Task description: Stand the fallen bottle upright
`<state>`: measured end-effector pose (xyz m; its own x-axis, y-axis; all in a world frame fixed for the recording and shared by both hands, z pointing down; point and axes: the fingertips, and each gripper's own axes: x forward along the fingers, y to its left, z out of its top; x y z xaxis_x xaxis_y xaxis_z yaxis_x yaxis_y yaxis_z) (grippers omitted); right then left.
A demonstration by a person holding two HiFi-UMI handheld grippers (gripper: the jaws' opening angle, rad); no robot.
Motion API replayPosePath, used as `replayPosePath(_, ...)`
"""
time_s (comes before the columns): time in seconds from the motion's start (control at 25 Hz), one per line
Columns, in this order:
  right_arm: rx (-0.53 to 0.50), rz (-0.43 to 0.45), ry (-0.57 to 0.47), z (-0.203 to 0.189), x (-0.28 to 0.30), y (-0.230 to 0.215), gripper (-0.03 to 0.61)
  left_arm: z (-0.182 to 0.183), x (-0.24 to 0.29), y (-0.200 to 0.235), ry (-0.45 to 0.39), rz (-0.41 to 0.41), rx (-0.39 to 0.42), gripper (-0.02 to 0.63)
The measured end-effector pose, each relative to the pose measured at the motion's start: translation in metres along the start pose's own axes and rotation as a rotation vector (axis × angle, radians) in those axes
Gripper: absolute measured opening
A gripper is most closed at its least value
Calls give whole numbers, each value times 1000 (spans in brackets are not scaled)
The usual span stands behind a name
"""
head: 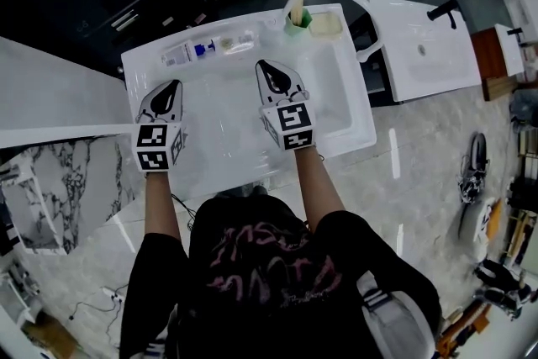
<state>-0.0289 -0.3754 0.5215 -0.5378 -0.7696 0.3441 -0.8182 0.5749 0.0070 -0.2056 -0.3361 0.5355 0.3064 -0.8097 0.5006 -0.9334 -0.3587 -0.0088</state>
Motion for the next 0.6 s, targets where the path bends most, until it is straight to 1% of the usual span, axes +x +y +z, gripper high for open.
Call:
replayPosePath(0.12, 15, -6, 20, -9, 7, -5, 12, -3, 21, 1, 68, -40, 99, 17)
replayPosePath(0.32, 45, -17, 48, -25, 16, -13, 12, -5, 57, 2, 201, -119, 343, 18)
replayPosePath(0.4, 58, -24, 61, -31, 19, -17, 12, -8, 73, 2, 249, -148, 428, 20)
replayPosePath(0.44, 63, -26, 67, -35, 21, -19, 12, -11, 80, 2, 273, -163, 466, 29)
replayPosePath(0.52, 69, -31, 75, -40, 24, -23, 12, -16, 93, 0, 314, -205, 531, 124)
replayPosePath(0.6, 79, -36, 80, -44, 26, -25, 12, -21, 104, -3, 351, -245, 586, 136)
